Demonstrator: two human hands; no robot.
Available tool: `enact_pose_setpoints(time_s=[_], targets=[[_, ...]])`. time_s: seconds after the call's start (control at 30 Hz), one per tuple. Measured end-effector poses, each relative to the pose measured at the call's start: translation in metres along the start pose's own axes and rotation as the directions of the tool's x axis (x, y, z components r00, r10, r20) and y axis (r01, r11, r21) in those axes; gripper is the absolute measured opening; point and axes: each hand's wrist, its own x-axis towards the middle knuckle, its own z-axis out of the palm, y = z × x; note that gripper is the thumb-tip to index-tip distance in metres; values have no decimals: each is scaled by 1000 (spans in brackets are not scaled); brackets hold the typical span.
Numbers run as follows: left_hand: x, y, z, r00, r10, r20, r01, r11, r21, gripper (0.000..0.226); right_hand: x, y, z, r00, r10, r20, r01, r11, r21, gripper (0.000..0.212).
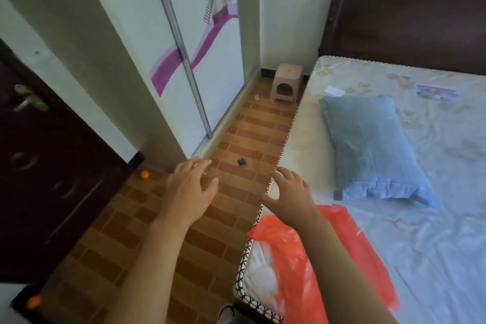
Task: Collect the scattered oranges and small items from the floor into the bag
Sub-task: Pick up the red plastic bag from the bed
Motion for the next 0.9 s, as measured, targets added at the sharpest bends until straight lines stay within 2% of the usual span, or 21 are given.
enact_pose_setpoints(time_s=[0.13,0.23,0.47,0.7,0.9], targets=[[35,-22,30,990,114,77,-112,993,-33,51,0,1,30,991,132,3,-132,991,-5,67],[50,-34,64,964,223,144,-205,970,-132,50,-13,8,51,972,233,31,-233,973,0,69],[63,-54,155,883,368,291,-312,924,-220,46,-50,37,115,890,433,145,-438,899,7,73],[56,-67,232,799,412,437,-356,911,-209,48,-79,67,181,859,456,234,-462,886,-28,72],[40,-77,285,773,381,508,-371,920,-126,47,-99,99,232,862,424,277,-431,902,-39,74]])
